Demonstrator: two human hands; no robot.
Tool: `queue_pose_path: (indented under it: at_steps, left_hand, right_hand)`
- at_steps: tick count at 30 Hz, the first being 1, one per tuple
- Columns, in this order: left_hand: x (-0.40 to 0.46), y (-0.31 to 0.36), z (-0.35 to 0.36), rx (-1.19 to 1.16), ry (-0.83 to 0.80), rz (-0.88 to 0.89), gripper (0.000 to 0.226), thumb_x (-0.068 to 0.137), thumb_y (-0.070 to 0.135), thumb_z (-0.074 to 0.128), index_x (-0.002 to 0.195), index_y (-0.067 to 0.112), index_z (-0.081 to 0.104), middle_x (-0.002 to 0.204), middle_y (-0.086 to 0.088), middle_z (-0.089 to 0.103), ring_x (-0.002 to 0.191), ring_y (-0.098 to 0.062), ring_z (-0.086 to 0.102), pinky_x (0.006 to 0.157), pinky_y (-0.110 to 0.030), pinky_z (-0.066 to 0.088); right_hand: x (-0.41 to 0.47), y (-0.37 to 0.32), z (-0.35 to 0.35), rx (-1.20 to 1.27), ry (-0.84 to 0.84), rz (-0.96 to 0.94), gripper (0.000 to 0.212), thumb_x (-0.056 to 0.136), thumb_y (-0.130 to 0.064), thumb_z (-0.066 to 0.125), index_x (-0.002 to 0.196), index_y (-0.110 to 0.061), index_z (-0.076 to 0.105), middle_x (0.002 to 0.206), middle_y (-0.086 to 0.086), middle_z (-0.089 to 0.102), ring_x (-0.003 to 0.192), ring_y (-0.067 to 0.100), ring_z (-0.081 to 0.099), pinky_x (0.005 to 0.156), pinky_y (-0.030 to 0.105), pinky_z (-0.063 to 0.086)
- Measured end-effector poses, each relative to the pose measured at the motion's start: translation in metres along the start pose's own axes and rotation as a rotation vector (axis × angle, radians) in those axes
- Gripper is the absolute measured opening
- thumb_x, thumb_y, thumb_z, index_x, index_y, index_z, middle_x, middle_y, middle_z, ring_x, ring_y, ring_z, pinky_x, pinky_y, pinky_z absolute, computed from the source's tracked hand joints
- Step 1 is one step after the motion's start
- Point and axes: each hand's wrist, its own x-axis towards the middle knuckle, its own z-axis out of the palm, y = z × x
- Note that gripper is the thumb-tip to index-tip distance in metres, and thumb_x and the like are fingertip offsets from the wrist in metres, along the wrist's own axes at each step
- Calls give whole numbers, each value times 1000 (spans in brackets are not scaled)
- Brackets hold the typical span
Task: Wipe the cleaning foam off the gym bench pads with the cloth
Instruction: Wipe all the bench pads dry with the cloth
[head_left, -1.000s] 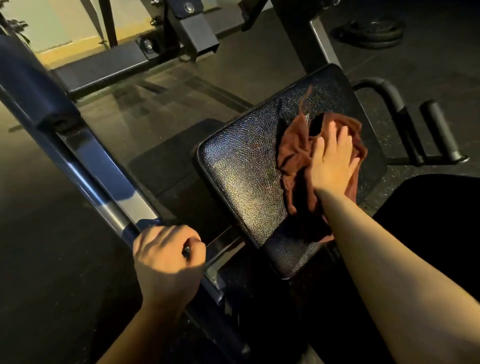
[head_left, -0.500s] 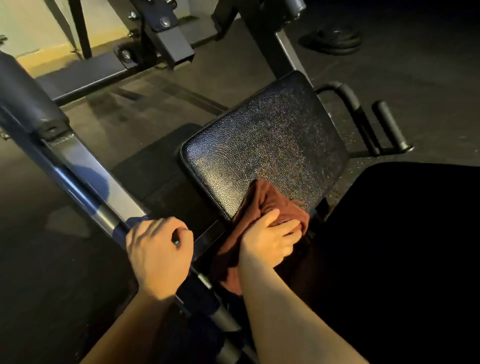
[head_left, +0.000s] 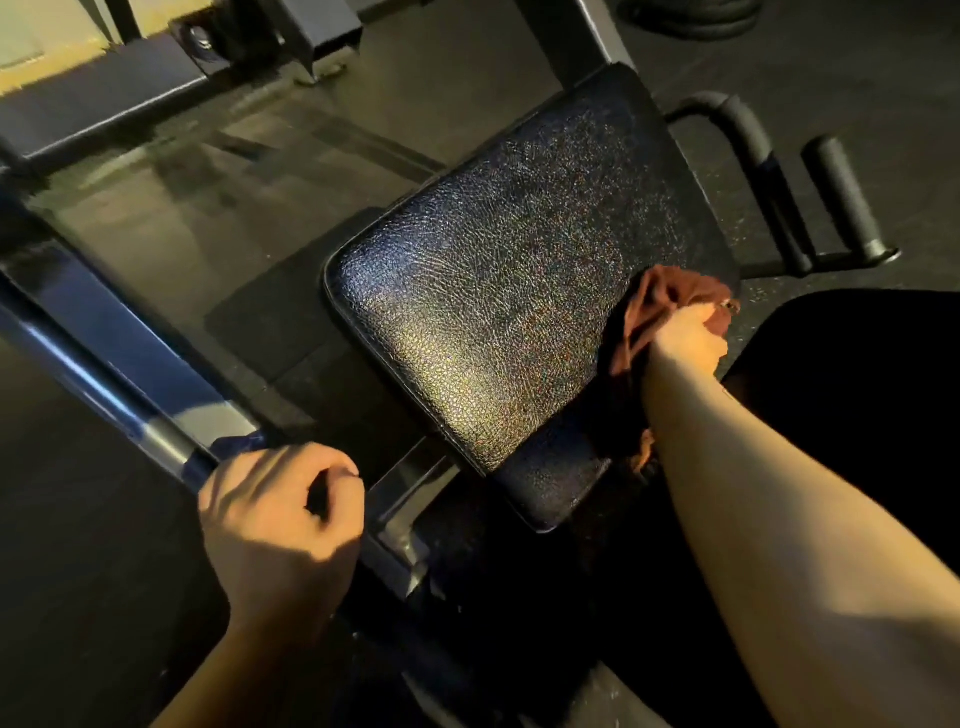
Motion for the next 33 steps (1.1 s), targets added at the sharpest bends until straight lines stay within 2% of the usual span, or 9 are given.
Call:
queue_pose_path:
  at_steps: [2,6,15,17,21,23,26,29,33]
  left_hand:
    - [0,-1,0,3,-3,16,26,82,26,42,71,19,64,68,10,54,79,-7,39,84,-38,32]
    - [-1,0,1,19,14,-7,27,80,26,42,69,19,65,67,5,61,78,-16,48,84,-38,32]
    - [-1,3,0,49,12,-72,29,77,27,40,68,18,67,66,-5,66,78,-34,57,78,-40,36]
    - [-1,5,-2,56,-5,-79,24,75,23,44,67,19,66,66,-4,66,76,-33,56,78,-39,37]
    - [-1,3,-1,74,-26,-61,23,75,22,45,68,18,67,67,-2,66,75,-30,55,80,-38,38]
    - [-1,1,1,44,-11,-44,26,77,24,43,69,18,67,66,-1,65,76,-28,56,80,-39,37]
    - [-2,-3,3,10,10,-18,28,80,26,40,71,19,66,67,0,64,77,-28,57,82,-40,37]
    - [-2,-4,4,-10,27,-12,30,82,28,40,70,19,65,67,0,63,78,-28,57,86,-41,36]
    - [-3,-7,4,-46,27,-13,28,82,26,42,71,18,65,67,0,62,78,-28,56,88,-43,36]
  right_hand:
    - [0,1,0,-35,-10,-27,73,80,-65,48,135,-17,42,140,15,46,126,38,46,101,44,41]
    - [-8,5,-7,-126,130,164,62,95,-62,33,137,-16,37,140,14,48,124,37,48,102,42,36]
    - [-159,57,-17,-149,112,267,59,97,-50,35,139,-9,34,133,24,48,117,42,51,94,44,39]
    - [-192,72,-7,-149,109,115,60,97,-39,41,142,0,33,126,31,49,109,48,53,88,47,44]
    - [-202,76,5,-393,19,-235,59,85,-29,37,115,19,55,101,38,58,86,52,62,66,54,55]
    - [-197,70,7,-546,86,-440,65,83,-33,31,124,13,52,118,36,55,109,52,55,79,62,49]
    - [-190,48,14,-653,-89,-732,80,82,-47,11,150,-7,22,155,18,23,144,36,16,112,59,16]
    - [-161,13,24,-604,-208,-912,80,81,-53,5,153,-18,11,161,9,7,148,28,0,117,53,1]
    - [-128,-25,45,-619,-201,-1004,64,96,-48,24,153,-21,13,161,7,8,148,25,1,117,54,1]
